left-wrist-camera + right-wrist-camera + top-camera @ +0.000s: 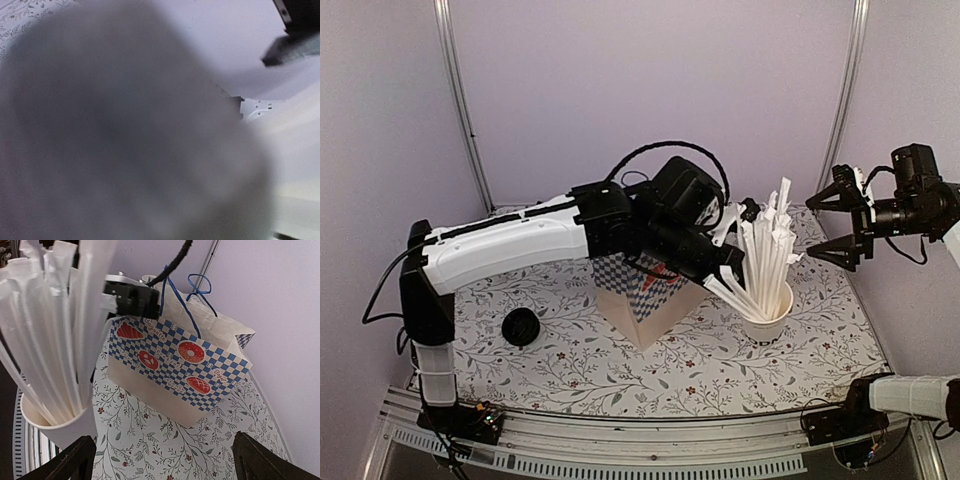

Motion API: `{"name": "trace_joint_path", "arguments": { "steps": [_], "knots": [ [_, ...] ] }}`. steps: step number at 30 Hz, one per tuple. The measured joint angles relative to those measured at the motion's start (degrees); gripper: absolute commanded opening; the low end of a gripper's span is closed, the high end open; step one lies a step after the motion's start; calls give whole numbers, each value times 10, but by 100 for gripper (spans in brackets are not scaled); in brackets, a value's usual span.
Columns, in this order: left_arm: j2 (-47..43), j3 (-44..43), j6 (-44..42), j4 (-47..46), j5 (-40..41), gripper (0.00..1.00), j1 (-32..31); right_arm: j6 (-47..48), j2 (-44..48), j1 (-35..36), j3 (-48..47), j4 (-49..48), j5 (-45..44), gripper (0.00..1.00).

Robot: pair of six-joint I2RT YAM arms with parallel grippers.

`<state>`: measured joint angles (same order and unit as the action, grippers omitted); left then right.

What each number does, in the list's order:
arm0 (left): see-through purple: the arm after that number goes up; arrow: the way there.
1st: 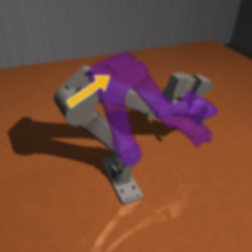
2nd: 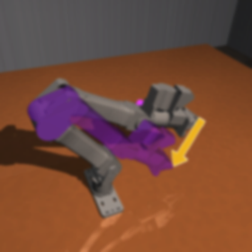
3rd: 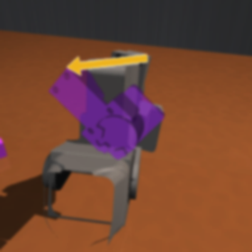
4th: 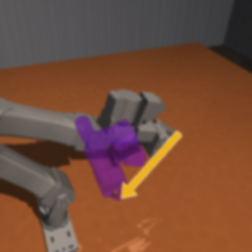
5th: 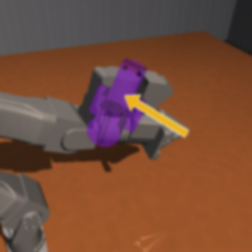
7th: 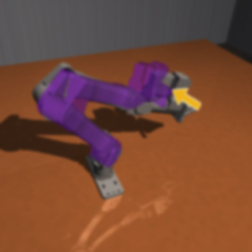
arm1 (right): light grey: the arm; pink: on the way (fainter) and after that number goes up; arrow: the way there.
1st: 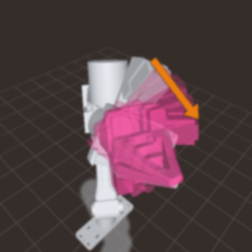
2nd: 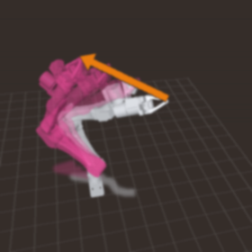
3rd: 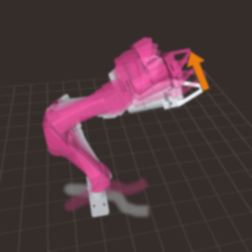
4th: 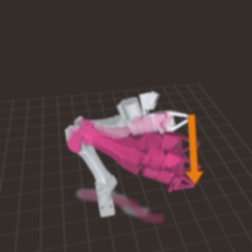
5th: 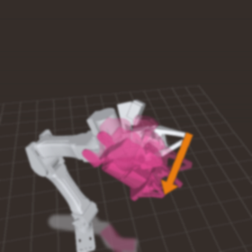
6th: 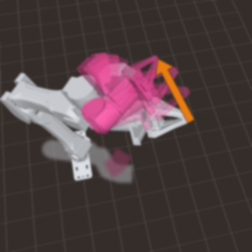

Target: Pack the takeout coffee

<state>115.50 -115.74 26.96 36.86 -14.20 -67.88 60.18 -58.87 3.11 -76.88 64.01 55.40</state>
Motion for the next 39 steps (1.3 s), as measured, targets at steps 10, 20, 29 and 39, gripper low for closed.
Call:
{"name": "trace_joint_path", "arguments": {
  "steps": [10,20,29,39],
  "knots": [
    [-163,181,-49,47,10,0,-48,-30,-51,0,13,-43,0,99],
    [-365,429,34,45,81,0,-48,-69,-71,0,66,-95,12,99],
    [-558,606,178,55,161,0,83,-144,-72,0,144,-208,-13,99],
    [-576,643,147,19,124,0,374,-217,-37,0,238,-305,-39,99]
  ]
}}
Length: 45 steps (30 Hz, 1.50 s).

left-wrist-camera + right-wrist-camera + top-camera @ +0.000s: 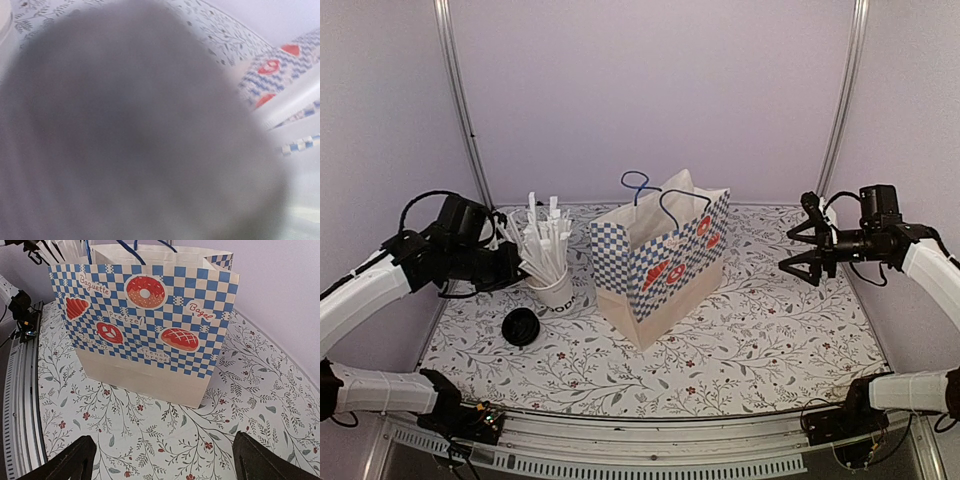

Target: Pack the takeout coffee

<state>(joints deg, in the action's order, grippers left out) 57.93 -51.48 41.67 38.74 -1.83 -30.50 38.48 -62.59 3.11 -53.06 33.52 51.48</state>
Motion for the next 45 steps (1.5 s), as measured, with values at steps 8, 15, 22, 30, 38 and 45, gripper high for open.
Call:
{"name": "trace_joint_path", "arguments": {
  "steps": [8,15,22,30,38,45],
  "knots": [
    [126,-25,-78,-51,-33,0,156,-17,36,0,36,-33,-19,99],
    [223,-73,-117,-102,-52,0,198,-25,35,0,43,-56,-37,99],
    [293,-101,-138,-134,-68,0,206,-27,27,0,50,-61,-46,99],
    [325,-101,-148,-150,-89,0,215,-27,17,0,50,-66,-49,99],
    [347,-101,-152,-164,-111,0,215,-27,13,0,50,-66,-51,99],
    [348,-101,-153,-169,-121,20,216,-27,13,0,50,-66,-51,99]
  ]
}}
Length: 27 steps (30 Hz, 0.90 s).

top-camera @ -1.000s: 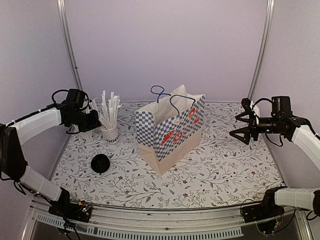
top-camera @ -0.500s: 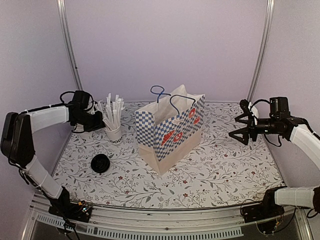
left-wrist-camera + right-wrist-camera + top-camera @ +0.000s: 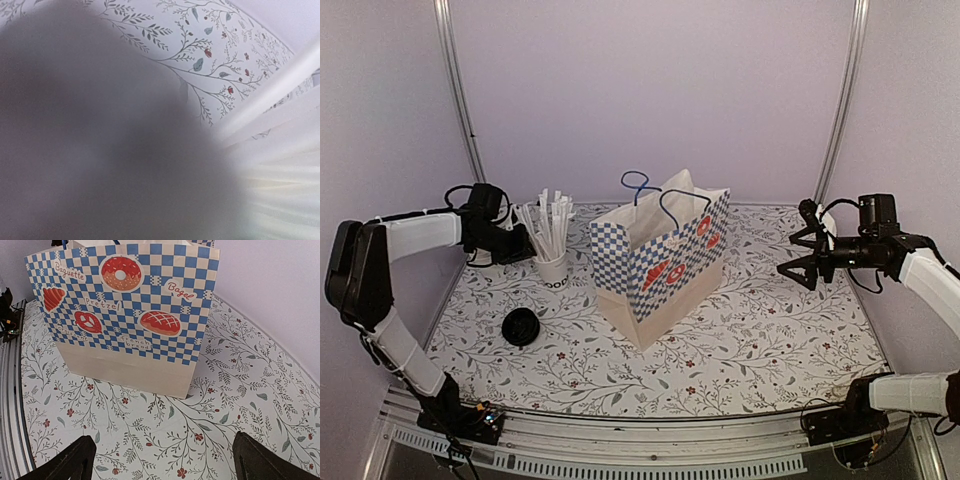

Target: Pack the takeout coffee

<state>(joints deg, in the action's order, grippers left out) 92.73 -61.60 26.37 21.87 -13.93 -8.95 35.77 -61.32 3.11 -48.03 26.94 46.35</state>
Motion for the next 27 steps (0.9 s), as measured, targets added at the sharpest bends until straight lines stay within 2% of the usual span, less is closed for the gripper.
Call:
{"name": "trace_joint_path", "arguments": {
  "steps": [6,9,21,27],
  "knots": [
    [-3,-2,1,3,-6,34,0,0,0,0,0,0,0,99],
    [-22,-2,2,10,-6,38,0,0,0,0,0,0,0,99],
    [-148,-23,3,59,2,41,-2,1,-8,0,0,0,0,99],
    [-215,-24,2,84,44,43,-18,3,-13,0,0,0,0,99]
  ]
}}
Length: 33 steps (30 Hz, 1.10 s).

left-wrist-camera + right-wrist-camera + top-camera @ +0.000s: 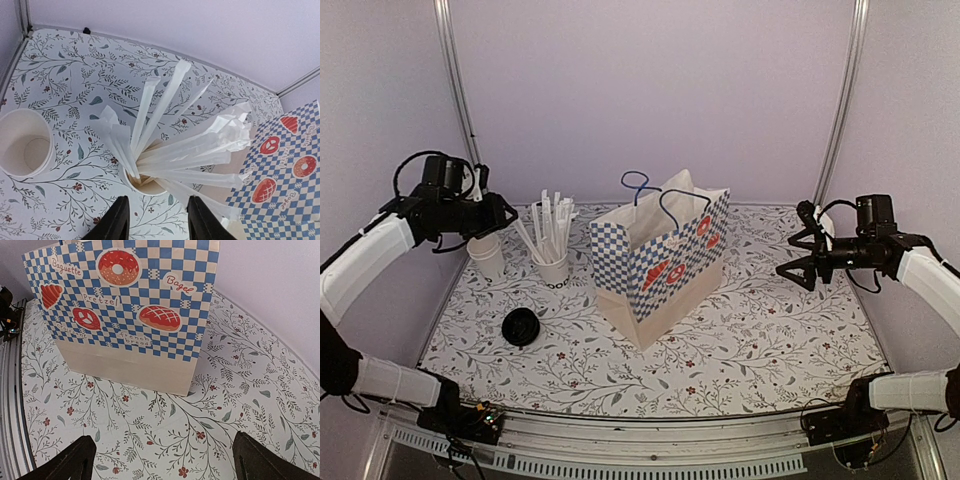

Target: Pack the takeout coffee

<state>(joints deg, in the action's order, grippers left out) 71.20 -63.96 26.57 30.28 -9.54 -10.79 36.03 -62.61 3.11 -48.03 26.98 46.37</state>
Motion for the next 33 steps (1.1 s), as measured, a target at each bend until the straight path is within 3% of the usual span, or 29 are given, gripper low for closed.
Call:
{"name": "trace_joint_path", "arguments": {
  "steps": [6,13,24,33],
  "knots": [
    [-47,6,-2,-3,52,40,-7,0,-2,0,0,0,0,99],
    [11,-3,-22,-37,47,44,-7,2,-8,0,0,0,0,99],
    [186,-177,-136,-27,29,48,-7,5,-9,0,0,0,0,99],
    [246,-264,-210,45,11,44,5,10,-17,0,0,2,-2,99]
  ]
}}
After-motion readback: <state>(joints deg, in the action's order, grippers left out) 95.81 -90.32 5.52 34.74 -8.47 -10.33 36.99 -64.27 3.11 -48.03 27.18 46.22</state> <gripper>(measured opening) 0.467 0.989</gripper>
